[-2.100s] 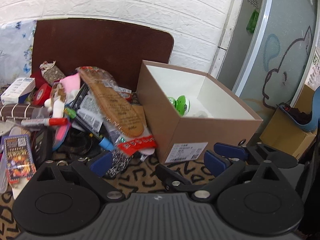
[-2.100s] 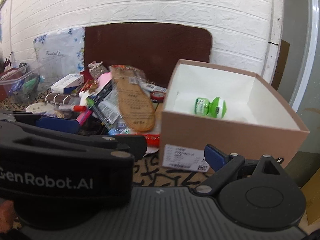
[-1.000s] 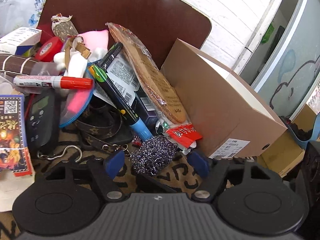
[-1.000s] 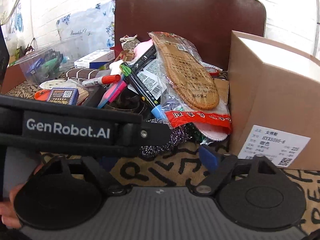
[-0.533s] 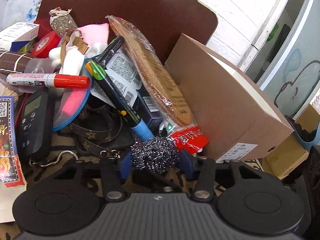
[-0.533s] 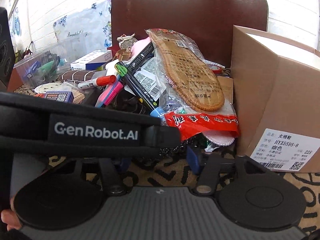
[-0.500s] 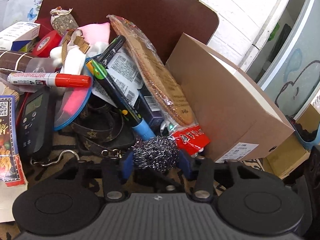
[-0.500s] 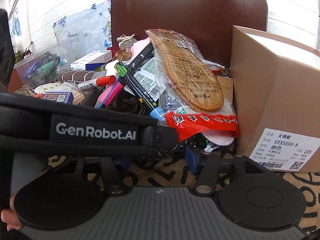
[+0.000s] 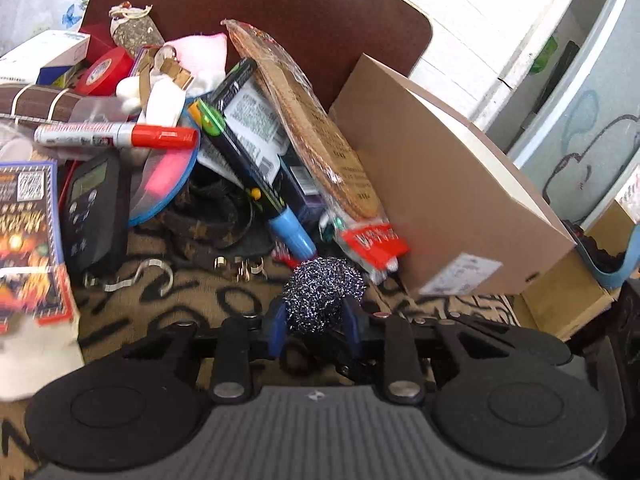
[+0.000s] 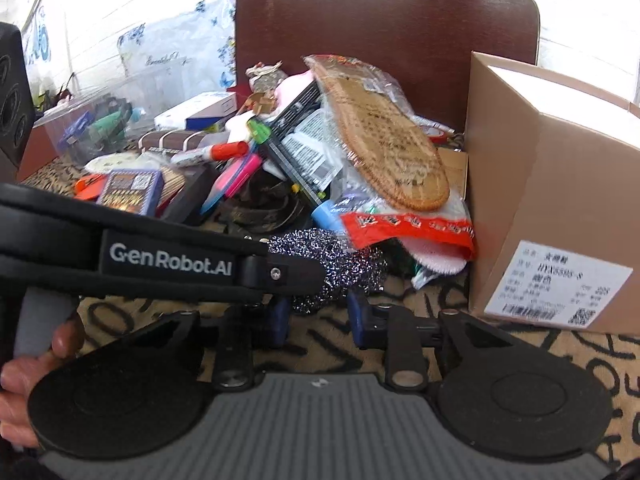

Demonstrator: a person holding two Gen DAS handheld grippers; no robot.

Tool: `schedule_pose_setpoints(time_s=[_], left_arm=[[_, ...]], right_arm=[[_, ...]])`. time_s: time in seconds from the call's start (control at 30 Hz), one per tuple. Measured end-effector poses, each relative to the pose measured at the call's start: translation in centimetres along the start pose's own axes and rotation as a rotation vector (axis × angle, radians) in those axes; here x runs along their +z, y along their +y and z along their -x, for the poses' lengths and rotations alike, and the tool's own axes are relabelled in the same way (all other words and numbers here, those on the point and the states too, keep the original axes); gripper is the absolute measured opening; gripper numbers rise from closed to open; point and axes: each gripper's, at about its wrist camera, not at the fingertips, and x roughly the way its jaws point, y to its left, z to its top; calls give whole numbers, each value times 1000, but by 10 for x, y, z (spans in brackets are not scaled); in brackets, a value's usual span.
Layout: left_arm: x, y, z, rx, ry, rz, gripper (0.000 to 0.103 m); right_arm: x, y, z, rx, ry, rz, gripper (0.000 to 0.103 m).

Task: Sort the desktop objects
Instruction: 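Grasp the steel wool scrubber with the left gripper, then lift and carry the scrubber with the left gripper over the box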

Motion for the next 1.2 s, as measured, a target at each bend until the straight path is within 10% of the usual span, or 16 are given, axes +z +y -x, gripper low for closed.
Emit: schedule_pose_setpoints(time_s=[0.53, 0.83, 1.2], left_arm=[[0, -8, -6, -1, 23, -37, 56], [-2, -13, -5, 7, 36, -56, 31], [8, -55, 43, -20, -72, -158, 30]], right_arm=[[-10, -1, 11, 14, 16, -1, 51], [-5, -1, 7, 30, 1, 13, 39], [7, 8, 62, 2, -141, 84, 35]])
